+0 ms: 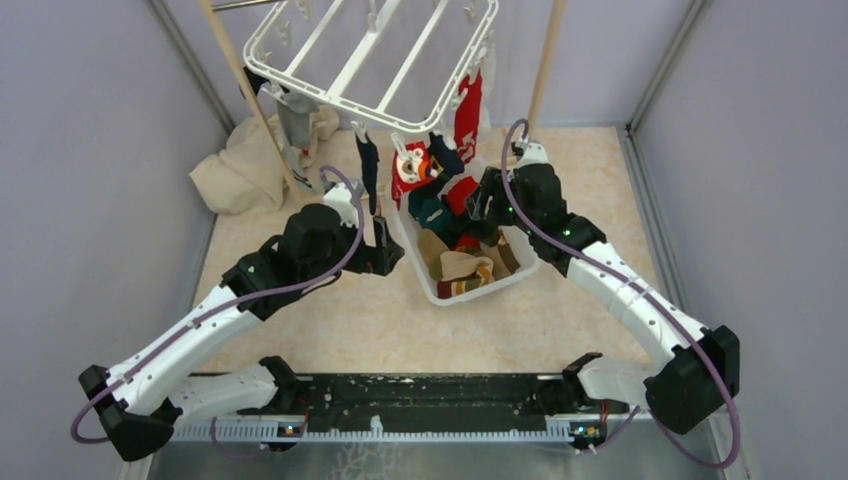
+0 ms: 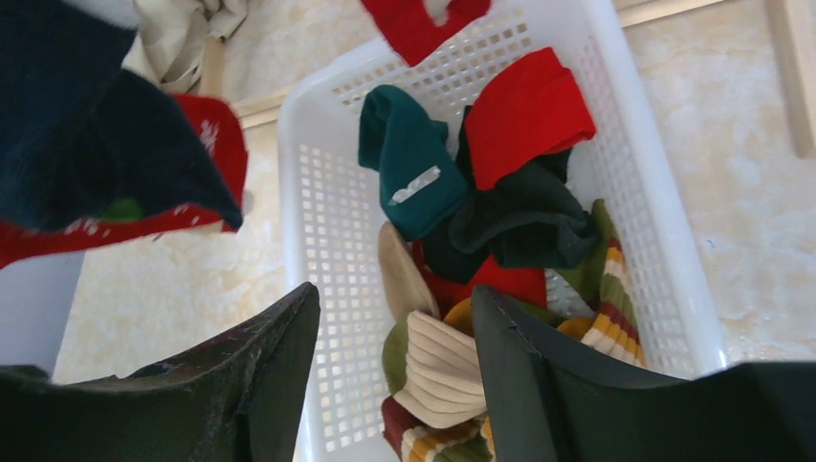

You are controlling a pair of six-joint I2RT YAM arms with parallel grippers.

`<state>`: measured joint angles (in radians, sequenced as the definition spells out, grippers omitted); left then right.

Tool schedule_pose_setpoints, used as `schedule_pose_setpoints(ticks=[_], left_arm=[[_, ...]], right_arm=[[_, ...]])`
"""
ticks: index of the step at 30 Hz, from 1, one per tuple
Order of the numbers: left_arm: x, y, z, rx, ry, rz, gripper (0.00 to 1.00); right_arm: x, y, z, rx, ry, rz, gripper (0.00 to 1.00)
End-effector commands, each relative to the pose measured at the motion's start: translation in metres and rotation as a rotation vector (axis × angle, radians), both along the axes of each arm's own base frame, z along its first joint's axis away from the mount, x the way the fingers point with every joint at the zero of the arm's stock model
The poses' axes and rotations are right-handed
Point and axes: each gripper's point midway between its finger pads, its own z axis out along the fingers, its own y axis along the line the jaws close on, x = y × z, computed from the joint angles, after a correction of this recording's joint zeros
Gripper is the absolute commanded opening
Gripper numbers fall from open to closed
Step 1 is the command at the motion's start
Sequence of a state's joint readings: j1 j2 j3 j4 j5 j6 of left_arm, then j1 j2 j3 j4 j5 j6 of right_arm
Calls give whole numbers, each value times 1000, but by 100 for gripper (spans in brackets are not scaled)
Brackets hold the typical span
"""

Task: Remove the socks clipped to the hanger
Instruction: Remove the sock from the hanger.

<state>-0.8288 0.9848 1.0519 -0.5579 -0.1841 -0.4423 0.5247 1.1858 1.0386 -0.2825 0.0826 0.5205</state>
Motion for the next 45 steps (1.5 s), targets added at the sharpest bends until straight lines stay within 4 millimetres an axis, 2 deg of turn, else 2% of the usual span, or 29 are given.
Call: schedule_pose_setpoints(ticks=[1, 9, 13, 14, 16, 21, 29, 34, 39, 42, 45], left_arm=[[-1, -2, 1, -33, -9, 5, 99], [5, -16, 0, -59, -1, -17, 99], [7, -23, -5, -34, 28, -36, 99], [6, -23, -7, -32, 34, -38, 99], [5, -24, -10, -46, 41, -34, 99], [3, -25, -13, -62, 44, -41, 99], [6, -25, -16, -38, 41, -45, 99], [8, -19, -17, -21, 34, -17, 99], [14, -3, -11, 3, 11, 46, 99], [19, 7, -8, 10, 7, 69, 99], [25, 17, -12, 10, 30, 83, 99]], right_arm=[[-2, 10, 19, 41, -68, 76, 59], [-14, 11, 15, 37, -57, 121, 60], [-17, 13, -2, 33, -26, 135, 70], [-17, 15, -8, 28, -8, 146, 78], [-19, 17, -16, 24, 15, 161, 84], [-23, 18, -24, 30, 33, 166, 85], [-28, 26, -26, 44, 45, 194, 88], [-31, 37, -25, 40, 43, 216, 88], [-35, 52, -21, 27, 31, 240, 88], [-36, 60, -16, 28, 10, 249, 88], [-34, 66, -4, 42, -16, 254, 87]])
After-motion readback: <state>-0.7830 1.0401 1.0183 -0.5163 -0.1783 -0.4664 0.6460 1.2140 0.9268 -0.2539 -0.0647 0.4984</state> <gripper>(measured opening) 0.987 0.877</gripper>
